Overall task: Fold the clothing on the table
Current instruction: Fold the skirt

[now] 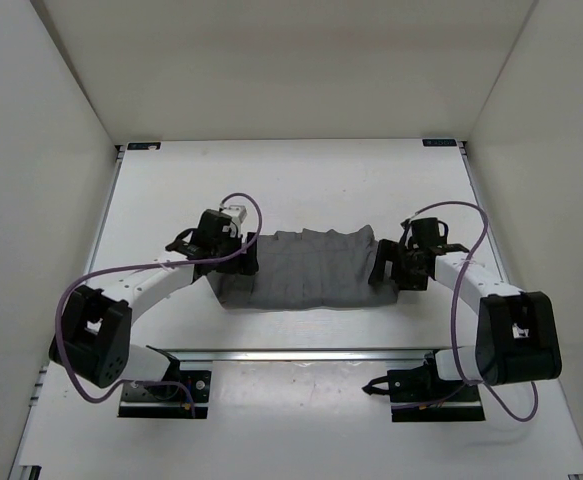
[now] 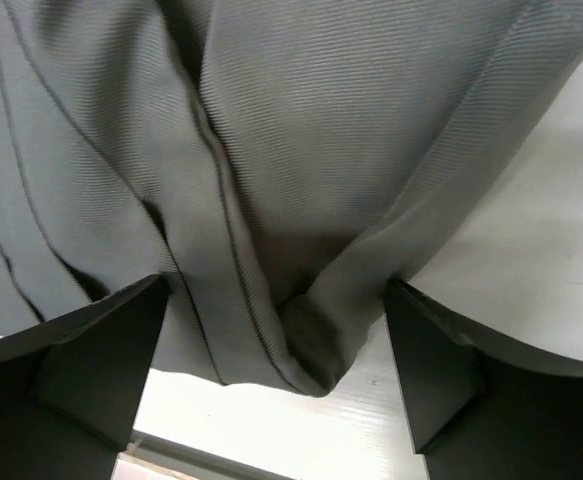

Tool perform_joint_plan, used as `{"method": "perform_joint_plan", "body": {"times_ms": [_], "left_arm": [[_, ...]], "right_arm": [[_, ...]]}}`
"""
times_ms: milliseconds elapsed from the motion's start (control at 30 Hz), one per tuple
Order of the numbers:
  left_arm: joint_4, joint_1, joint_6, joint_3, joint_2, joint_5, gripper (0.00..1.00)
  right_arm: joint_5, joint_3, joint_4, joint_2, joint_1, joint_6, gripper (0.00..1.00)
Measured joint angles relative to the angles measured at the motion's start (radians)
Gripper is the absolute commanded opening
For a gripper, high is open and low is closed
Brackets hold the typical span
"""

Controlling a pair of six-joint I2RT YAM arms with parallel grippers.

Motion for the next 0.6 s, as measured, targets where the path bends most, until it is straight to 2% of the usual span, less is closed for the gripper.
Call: {"method": "perform_joint_plan", "body": {"times_ms": [67, 133, 233, 333, 433, 600], "left_arm": [[-0.022, -0.016, 0.0, 0.0, 0.017, -0.015, 0.87], [-0.042, -0.029, -0.003, 0.0, 0.031, -0.033, 0.85], [-0.066, -0.035, -0.004, 0.0, 0.046, -0.043, 0.81], [-0.087, -0.036, -0.004, 0.0, 0.068, -0.052, 0.79], [-0.099, -0.044, -0.005, 0.005, 0.102, -0.056, 0.79], [-0.087, -0.071, -0.008, 0.028, 0.163, -0.055, 0.77]], "right_arm": [[-0.003, -0.006, 0.018, 0.011, 0.0, 0.006, 0.75], [-0.003, -0.006, 0.037, 0.022, -0.001, 0.007, 0.61], [0.002, -0.004, 0.06, 0.05, -0.001, 0.012, 0.26], [0.006, 0.005, 0.062, 0.082, -0.001, 0.018, 0.07], [0.007, 0.035, 0.051, 0.11, -0.009, 0.018, 0.0], [0.029, 0.122, -0.024, 0.117, -0.056, -0.017, 0.0]]}}
